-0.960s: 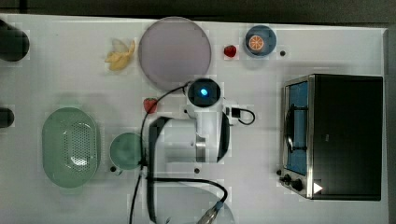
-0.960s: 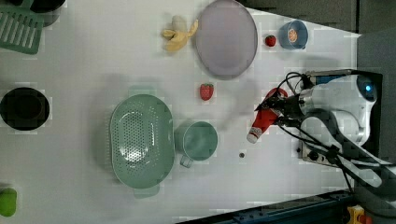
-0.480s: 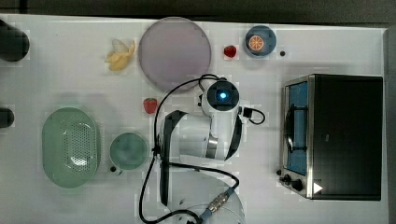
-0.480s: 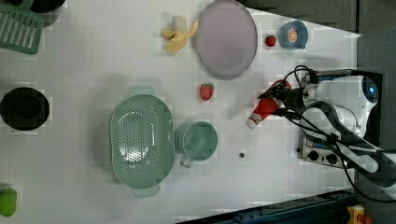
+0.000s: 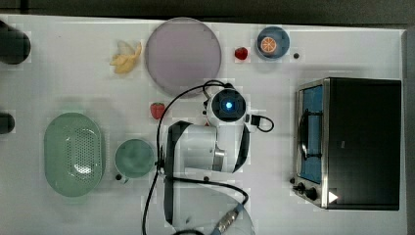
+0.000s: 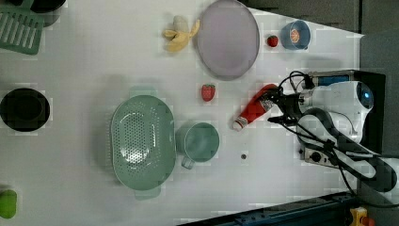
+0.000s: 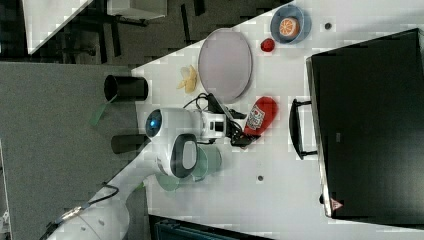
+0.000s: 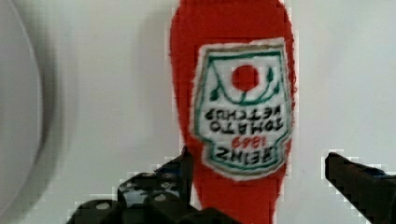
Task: Pick Ketchup from oven and place it on table.
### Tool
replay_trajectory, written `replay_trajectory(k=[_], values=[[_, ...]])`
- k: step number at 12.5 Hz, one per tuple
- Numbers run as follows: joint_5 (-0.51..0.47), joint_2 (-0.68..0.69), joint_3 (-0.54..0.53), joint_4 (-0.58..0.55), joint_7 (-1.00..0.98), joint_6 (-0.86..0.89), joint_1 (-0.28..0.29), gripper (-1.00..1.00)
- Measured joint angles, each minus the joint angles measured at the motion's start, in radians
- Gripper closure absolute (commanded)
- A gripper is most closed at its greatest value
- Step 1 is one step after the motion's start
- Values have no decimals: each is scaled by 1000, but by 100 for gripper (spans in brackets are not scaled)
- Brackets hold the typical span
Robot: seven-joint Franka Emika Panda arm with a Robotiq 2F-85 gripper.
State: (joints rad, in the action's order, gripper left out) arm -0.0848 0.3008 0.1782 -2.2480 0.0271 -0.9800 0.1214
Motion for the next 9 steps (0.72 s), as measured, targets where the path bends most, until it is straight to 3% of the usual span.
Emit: replay_trajectory(k=[3,5,9], values=[[22,-188,-16,123,4,113,-13,-100],[-7,-304,-11,313,6,341,-7,-100],[113,-379,-14,502,8,610,-2,-100]])
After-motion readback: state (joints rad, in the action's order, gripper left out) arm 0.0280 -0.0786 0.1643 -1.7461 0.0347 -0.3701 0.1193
